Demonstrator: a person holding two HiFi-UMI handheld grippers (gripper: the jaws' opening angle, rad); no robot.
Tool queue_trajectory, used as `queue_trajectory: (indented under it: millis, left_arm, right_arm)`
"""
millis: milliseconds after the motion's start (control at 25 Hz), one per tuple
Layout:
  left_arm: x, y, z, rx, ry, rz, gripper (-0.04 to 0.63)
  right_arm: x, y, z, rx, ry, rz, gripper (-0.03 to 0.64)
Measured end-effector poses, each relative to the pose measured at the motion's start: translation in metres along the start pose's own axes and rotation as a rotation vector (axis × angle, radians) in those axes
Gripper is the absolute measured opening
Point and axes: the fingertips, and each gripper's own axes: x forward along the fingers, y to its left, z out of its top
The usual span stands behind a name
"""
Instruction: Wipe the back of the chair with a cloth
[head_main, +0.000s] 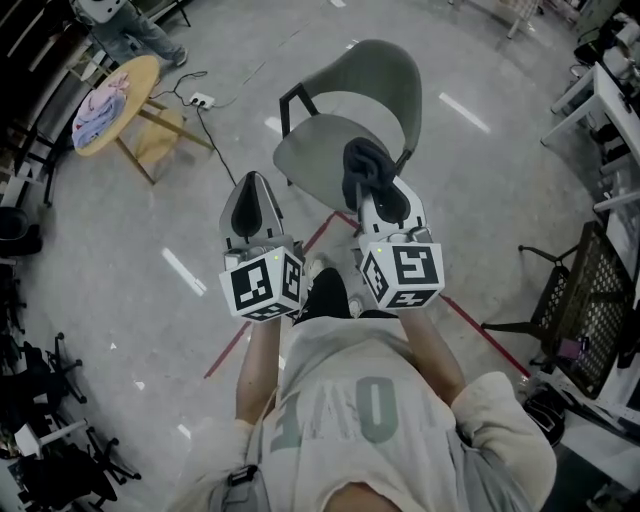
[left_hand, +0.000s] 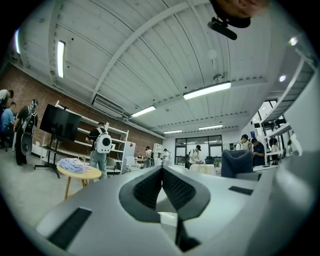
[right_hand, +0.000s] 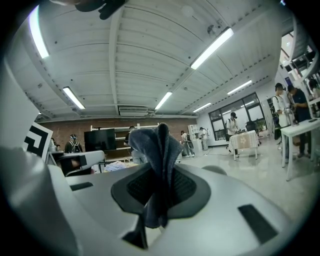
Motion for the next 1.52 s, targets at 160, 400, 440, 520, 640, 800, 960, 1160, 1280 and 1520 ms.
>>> queue_trajectory:
  millis: [160,400,440,520,640,800,960,1160,1280,1520]
  left_arm:
    - [0.03,0.006,-0.008,-0.008,-0.01,0.002,0.015]
    - [0.106,0.015,-0.018,-0.014,-0.034,-0.036,0.015]
    - [0.123,0.019,-0.019,-0.015,-0.032,-0.046,0.015]
    - [0.165,0.028,-0.019,-0.022,-0.029,-0.068,0.015]
    - [0.237,0.042,-0.012,-0.02,-0.035,-0.116,0.015]
    - [0.342,0.062,0.0,-0.006,-0.044,-0.204,0.015]
    - [0.443,0.087,0.012,-0.008,-0.059,-0.273,0.015]
    - [0.538,0.112,0.008,-0.01,-0.055,-0.341,0.015]
    - [0.574,0.113,0.0,-0.012,-0.05,-0.381,0.015]
    - [0.608,0.083,-0.015,-0.027,-0.036,-0.458,0.015]
  right_arm:
    - [0.025,-0.016,0.0,-0.007,-0.015,-0.014,0.058]
    - [0.096,-0.041,-0.007,0.001,-0.022,-0.04,0.058]
    - [0.113,-0.043,-0.004,-0.003,-0.028,-0.045,0.058]
    - [0.152,-0.048,0.008,-0.018,-0.048,-0.064,0.058]
    - [0.217,-0.06,0.019,-0.017,-0.055,-0.105,0.058]
    - [0.314,-0.065,0.028,-0.015,-0.038,-0.147,0.058]
    - [0.417,-0.064,0.044,-0.021,-0.048,-0.17,0.058]
    - [0.514,-0.073,0.054,-0.025,-0.051,-0.223,0.058]
    - [0.545,-0.081,0.058,-0.036,-0.05,-0.256,0.058]
    - [0.558,-0.102,0.062,-0.056,-0.04,-0.294,0.058]
